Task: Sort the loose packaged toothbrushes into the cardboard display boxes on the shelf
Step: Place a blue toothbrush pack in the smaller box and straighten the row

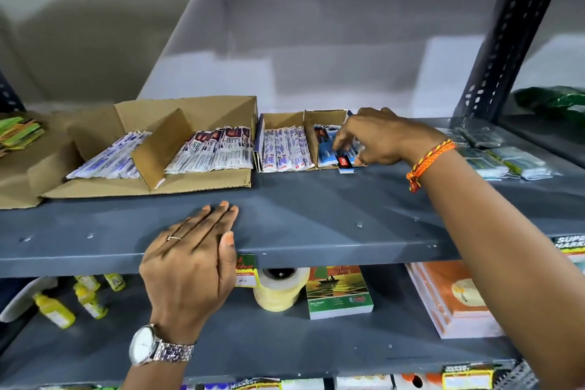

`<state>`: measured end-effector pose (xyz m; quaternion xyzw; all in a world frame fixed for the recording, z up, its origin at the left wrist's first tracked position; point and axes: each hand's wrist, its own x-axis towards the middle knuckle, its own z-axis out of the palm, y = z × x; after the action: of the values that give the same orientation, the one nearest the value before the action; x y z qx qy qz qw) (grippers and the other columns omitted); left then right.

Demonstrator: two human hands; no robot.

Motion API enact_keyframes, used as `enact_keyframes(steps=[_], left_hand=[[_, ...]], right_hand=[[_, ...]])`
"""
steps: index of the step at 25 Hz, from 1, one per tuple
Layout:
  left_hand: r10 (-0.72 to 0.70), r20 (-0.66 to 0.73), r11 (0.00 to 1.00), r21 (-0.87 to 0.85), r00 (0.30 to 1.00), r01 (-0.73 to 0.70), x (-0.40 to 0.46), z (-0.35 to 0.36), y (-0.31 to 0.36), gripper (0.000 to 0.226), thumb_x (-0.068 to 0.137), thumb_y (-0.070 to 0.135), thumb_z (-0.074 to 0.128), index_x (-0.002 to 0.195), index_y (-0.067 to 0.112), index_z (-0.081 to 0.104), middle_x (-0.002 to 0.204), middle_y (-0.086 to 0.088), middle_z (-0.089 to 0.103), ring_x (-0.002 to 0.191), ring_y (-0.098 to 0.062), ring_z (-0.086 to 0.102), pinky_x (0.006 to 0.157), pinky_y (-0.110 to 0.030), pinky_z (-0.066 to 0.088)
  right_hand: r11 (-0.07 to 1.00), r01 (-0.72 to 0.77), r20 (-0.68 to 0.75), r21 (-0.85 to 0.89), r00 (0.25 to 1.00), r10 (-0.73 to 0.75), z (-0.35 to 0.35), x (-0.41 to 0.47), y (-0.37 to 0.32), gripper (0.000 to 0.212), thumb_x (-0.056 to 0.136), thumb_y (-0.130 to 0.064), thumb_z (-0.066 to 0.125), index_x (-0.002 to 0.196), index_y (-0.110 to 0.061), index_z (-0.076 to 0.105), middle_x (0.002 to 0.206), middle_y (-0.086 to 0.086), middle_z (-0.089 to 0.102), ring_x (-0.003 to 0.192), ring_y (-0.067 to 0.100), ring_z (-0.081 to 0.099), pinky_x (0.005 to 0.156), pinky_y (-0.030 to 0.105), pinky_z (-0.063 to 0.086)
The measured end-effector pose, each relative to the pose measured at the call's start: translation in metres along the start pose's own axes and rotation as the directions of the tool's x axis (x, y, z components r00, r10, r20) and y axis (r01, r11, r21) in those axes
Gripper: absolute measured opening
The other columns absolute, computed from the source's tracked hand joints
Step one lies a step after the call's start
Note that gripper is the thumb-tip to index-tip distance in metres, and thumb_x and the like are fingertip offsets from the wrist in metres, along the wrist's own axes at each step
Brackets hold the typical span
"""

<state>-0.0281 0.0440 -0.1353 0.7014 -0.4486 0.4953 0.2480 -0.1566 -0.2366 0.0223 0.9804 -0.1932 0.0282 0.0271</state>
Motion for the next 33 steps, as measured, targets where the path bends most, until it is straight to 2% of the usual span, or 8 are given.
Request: enact_keyframes(steps=[4, 11, 16, 19, 23, 26, 28, 33], left_hand=[[0.025, -0.019, 1.000, 0.000, 0.999, -0.025, -0.001, 0.001, -0.002, 0.045, 0.106, 0.025, 0.037, 0.117, 0.013, 0.078, 0.118, -0.003, 0.077, 0.108, -0.024, 0.075, 0.088, -0.039, 0.054], [0.038, -0.032, 0.999, -0.001, 0.999, -0.038, -0.001, 0.004, -0.004, 0.043, 0.106, 0.025, 0.039, 0.115, 0.013, 0.079, 0.118, -0.002, 0.077, 0.107, -0.023, 0.075, 0.087, -0.040, 0.055], [0.042, -0.036, 0.999, -0.002, 0.999, -0.042, -0.001, 0.004, -0.004, 0.044, 0.106, 0.026, 0.038, 0.114, 0.013, 0.080, 0.116, -0.003, 0.077, 0.105, -0.024, 0.076, 0.088, -0.037, 0.053], [0.045, -0.039, 0.999, 0.008, 0.998, -0.044, -0.001, 0.004, -0.004, 0.044, 0.105, 0.027, 0.038, 0.114, 0.014, 0.080, 0.115, -0.003, 0.077, 0.105, -0.023, 0.076, 0.090, -0.035, 0.051], [0.047, -0.033, 0.999, 0.007, 0.998, -0.047, -0.001, 0.004, -0.005, 0.044, 0.105, 0.027, 0.039, 0.114, 0.013, 0.080, 0.116, -0.002, 0.077, 0.105, -0.023, 0.076, 0.089, -0.035, 0.051], [0.052, -0.033, 0.999, 0.006, 0.998, -0.051, 0.000, 0.003, -0.004, 0.044, 0.105, 0.026, 0.039, 0.114, 0.013, 0.080, 0.116, -0.002, 0.077, 0.105, -0.023, 0.076, 0.088, -0.036, 0.052], [0.049, -0.031, 0.999, 0.001, 0.998, -0.049, 0.000, 0.003, -0.005, 0.043, 0.104, 0.026, 0.040, 0.114, 0.013, 0.080, 0.116, -0.003, 0.077, 0.105, -0.023, 0.076, 0.088, -0.036, 0.052], [0.033, -0.039, 0.999, -0.004, 0.999, -0.033, 0.001, 0.002, -0.003, 0.043, 0.105, 0.026, 0.040, 0.112, 0.013, 0.080, 0.114, -0.002, 0.078, 0.104, -0.023, 0.076, 0.088, -0.036, 0.052]], right_hand=[[0.990, 0.137, -0.040, 0.026, 0.990, -0.136, 0.000, 0.007, 0.001, 0.044, 0.066, -0.013, 0.086, 0.104, -0.031, 0.075, 0.091, -0.010, 0.072, 0.088, 0.014, 0.061, 0.071, 0.029, 0.046], [0.953, 0.247, -0.095, 0.177, 0.968, -0.233, 0.013, 0.006, 0.006, 0.018, 0.068, -0.022, 0.086, 0.080, -0.032, 0.078, 0.081, -0.009, 0.067, 0.076, 0.012, 0.061, 0.070, 0.041, 0.052], [0.904, 0.276, -0.249, 0.326, 0.948, -0.200, 0.010, -0.008, 0.016, 0.014, 0.076, -0.014, 0.081, 0.085, -0.024, 0.080, 0.083, -0.006, 0.073, 0.073, 0.016, 0.068, 0.065, 0.030, 0.050], [0.754, 0.272, -0.366, 0.597, 0.930, -0.045, 0.011, -0.026, 0.019, 0.009, 0.084, 0.000, 0.072, 0.092, -0.005, 0.074, 0.084, 0.011, 0.076, 0.077, 0.027, 0.073, 0.074, 0.042, 0.059], [0.504, 0.397, -0.535, 0.768, 0.829, 0.164, 0.015, -0.041, 0.007, 0.013, 0.083, 0.006, 0.071, 0.093, 0.005, 0.062, 0.088, 0.025, 0.070, 0.076, 0.027, 0.070, 0.076, 0.038, 0.058], [0.610, 0.399, -0.656, 0.685, 0.702, 0.278, 0.012, -0.038, 0.001, 0.029, 0.073, -0.011, 0.084, 0.090, -0.003, 0.063, 0.083, 0.011, 0.069, 0.072, 0.020, 0.065, 0.067, 0.030, 0.056], [0.697, 0.354, -0.706, 0.624, 0.637, 0.308, 0.003, -0.032, -0.003, 0.021, 0.074, -0.007, 0.076, 0.090, -0.008, 0.062, 0.080, 0.007, 0.067, 0.066, 0.021, 0.061, 0.062, 0.033, 0.053], [0.763, 0.288, -0.659, 0.579, 0.716, 0.230, -0.037, -0.021, 0.002, 0.039, 0.077, 0.008, 0.058, 0.110, -0.013, 0.059, 0.092, 0.004, 0.070, 0.064, 0.004, 0.059, 0.061, 0.021, 0.050]])
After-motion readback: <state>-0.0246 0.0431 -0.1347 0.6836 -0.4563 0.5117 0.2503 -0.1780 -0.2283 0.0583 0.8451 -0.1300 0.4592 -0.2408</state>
